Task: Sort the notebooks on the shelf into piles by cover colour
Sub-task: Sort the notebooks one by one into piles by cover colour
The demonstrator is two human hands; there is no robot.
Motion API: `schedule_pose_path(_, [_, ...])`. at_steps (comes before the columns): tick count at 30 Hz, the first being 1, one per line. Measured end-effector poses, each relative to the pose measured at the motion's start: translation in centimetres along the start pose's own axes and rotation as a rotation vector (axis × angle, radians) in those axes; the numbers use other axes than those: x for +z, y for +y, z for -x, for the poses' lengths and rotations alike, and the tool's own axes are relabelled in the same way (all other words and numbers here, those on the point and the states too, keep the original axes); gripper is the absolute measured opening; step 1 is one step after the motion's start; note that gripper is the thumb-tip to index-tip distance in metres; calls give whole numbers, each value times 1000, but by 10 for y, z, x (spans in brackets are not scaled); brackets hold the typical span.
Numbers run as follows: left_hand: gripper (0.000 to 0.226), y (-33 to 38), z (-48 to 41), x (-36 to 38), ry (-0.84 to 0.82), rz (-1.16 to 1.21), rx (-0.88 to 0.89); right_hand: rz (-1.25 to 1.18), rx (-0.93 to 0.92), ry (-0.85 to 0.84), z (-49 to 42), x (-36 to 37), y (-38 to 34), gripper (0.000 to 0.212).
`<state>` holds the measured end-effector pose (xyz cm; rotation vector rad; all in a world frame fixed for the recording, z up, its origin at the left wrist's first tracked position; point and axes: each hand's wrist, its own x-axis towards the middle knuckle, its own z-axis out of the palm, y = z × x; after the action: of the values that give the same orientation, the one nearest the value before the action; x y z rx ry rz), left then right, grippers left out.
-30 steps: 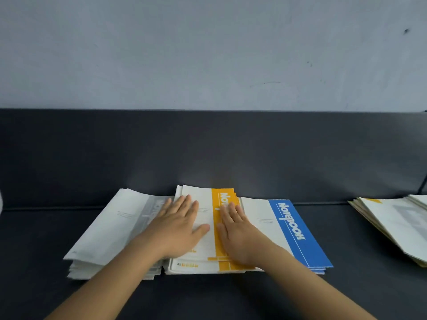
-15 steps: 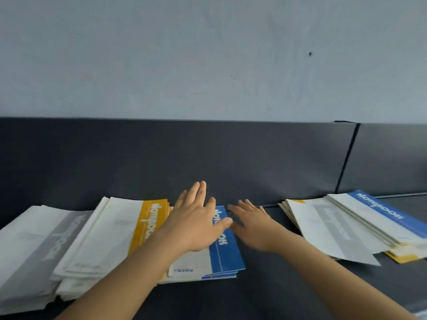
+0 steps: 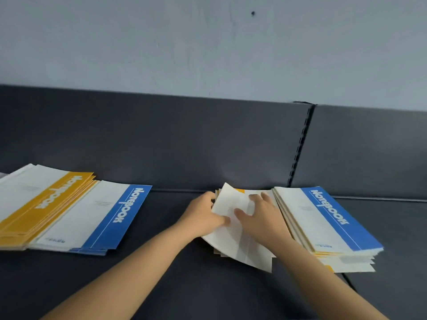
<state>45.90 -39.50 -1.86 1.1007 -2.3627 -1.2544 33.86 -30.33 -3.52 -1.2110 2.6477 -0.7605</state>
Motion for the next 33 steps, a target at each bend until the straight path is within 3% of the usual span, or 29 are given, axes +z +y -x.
schedule_pose_path(5, [30, 14, 8, 6, 28, 376, -29, -99, -10, 41, 9, -8, 4, 62])
schedule_pose_path(12, [43, 17, 25, -18, 137, 442, 110, -252, -96, 86, 22, -32, -15, 52])
schedule_pose_path(21, [50, -37, 45, -114, 227, 232, 176, -213, -244, 27, 25, -1, -119, 66])
schedule_pose_path(30, [39, -154, 68, -321, 338, -173, 305, -401, -359, 89, 35, 99, -316, 44])
schedule_pose_path(33, [58, -194, 77, -382, 270, -259, 255, -416, -377, 72, 36, 132, -376, 38])
